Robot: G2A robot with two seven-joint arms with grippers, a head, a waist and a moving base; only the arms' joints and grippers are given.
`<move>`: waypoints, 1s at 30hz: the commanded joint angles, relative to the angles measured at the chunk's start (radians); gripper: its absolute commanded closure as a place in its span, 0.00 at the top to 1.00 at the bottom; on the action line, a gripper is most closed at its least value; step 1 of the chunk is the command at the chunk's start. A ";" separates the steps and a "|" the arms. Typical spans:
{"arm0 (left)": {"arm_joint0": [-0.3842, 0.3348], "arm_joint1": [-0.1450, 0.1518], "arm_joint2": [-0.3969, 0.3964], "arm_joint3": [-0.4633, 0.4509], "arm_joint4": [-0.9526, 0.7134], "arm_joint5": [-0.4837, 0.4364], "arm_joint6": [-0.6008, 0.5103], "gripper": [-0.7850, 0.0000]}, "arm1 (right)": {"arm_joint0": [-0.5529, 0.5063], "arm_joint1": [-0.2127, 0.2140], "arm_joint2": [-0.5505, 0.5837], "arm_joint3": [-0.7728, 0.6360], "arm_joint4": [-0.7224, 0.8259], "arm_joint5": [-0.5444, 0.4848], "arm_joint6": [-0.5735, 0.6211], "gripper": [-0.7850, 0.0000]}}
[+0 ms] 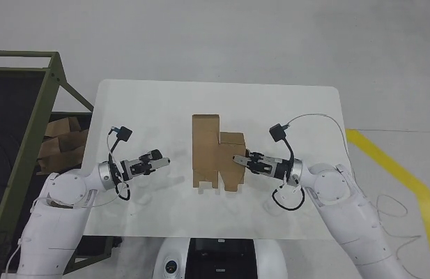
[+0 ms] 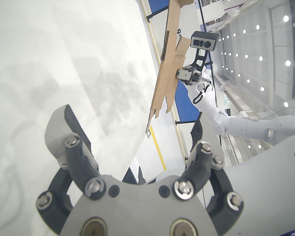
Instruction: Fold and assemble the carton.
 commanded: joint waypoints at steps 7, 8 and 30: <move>0.000 0.000 0.022 -0.027 0.013 -0.017 0.018 1.00 | -0.011 0.001 -0.005 -0.025 -0.006 -0.024 -0.009 0.00; -0.002 0.000 0.027 -0.032 0.014 -0.020 0.020 1.00 | -0.013 0.002 -0.003 -0.037 -0.014 -0.030 -0.008 0.00; -0.026 0.009 0.113 -0.084 0.011 -0.116 0.044 0.96 | 0.075 0.004 -0.066 -0.079 0.012 -0.016 0.058 0.00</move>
